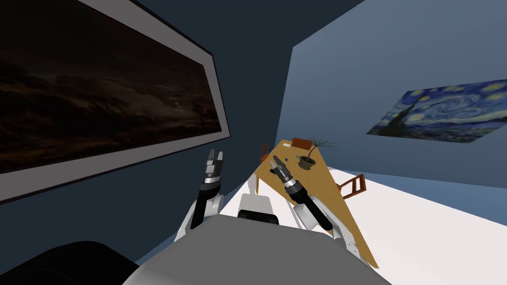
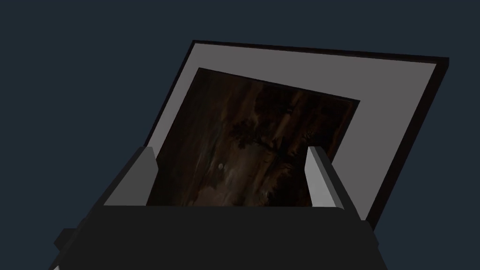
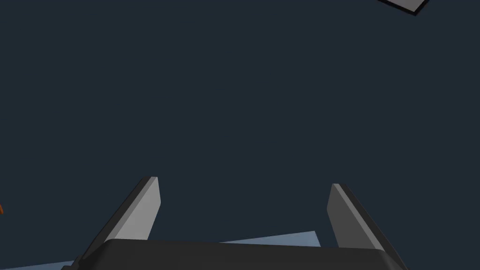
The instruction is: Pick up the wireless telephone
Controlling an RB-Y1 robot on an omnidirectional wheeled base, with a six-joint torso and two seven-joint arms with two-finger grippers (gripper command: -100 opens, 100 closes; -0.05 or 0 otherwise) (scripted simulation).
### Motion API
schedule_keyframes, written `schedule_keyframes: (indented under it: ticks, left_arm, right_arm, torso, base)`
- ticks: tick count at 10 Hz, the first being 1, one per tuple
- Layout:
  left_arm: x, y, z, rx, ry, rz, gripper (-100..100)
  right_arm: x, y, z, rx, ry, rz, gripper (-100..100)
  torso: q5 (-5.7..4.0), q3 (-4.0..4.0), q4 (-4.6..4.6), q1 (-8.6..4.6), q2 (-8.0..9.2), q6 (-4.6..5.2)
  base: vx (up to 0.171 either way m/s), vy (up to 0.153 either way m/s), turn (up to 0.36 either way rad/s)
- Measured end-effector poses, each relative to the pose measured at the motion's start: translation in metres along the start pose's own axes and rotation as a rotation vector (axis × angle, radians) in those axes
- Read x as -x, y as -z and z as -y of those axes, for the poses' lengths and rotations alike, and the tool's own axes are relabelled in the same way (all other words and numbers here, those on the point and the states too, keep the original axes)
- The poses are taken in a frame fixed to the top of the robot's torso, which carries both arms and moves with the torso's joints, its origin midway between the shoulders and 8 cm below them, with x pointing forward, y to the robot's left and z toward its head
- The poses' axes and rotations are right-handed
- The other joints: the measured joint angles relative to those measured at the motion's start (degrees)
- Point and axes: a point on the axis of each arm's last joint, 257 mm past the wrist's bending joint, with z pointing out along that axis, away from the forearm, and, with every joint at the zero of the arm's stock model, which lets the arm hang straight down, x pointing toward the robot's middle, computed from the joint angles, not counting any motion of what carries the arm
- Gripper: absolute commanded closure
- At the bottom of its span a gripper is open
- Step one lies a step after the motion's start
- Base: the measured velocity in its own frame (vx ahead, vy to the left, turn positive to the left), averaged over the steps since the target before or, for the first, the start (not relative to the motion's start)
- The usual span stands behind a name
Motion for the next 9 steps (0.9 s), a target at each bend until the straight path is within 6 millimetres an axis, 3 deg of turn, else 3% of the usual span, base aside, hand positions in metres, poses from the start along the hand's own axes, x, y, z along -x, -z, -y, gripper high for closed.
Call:
schedule_keyframes:
  ticks: [6,9]
  left_arm:
    - [0.000,0.000,0.000,0.000,0.000,0.000,0]
    - [0.000,0.000,0.000,0.000,0.000,0.000,0]
  right_arm:
    - [-0.044,0.018,0.068,-0.160,0.072,-0.200,-100]
    - [-0.061,0.042,0.105,-0.254,0.117,-0.303,-100]
  torso:
    - [0.01,-0.03,-0.01,0.03,-0.05,0.02]
    - [0.02,-0.04,-0.01,0.06,-0.07,-0.02]
  base:
    - [0.004,-0.017,0.228]
    - [0.010,-0.012,0.200]
